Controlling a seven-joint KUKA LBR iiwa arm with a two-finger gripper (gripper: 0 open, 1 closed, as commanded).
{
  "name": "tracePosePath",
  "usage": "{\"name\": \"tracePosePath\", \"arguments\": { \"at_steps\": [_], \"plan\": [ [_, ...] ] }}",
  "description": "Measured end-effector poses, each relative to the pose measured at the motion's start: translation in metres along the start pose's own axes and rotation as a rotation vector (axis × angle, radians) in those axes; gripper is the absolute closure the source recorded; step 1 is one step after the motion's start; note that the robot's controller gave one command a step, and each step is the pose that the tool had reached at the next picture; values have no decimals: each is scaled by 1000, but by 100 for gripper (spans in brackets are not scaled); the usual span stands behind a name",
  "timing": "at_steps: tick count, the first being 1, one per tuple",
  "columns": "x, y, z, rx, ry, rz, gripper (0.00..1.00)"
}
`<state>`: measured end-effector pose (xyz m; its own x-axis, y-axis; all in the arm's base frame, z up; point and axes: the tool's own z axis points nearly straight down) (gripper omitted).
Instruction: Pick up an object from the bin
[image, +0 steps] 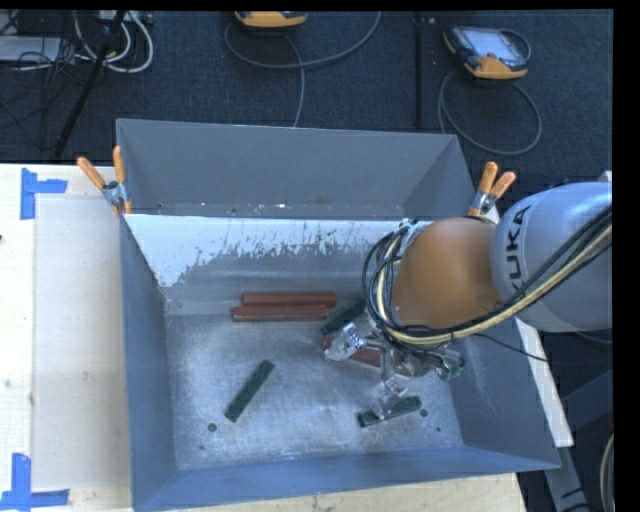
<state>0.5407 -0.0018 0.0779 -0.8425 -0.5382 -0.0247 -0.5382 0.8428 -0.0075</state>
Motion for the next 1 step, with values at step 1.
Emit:
{"name": "tracePosePath", "arguments": {
  "at_steps": [1],
  "plan": [
    [0, 0, 0, 0, 1, 1, 0]
  ]
}}
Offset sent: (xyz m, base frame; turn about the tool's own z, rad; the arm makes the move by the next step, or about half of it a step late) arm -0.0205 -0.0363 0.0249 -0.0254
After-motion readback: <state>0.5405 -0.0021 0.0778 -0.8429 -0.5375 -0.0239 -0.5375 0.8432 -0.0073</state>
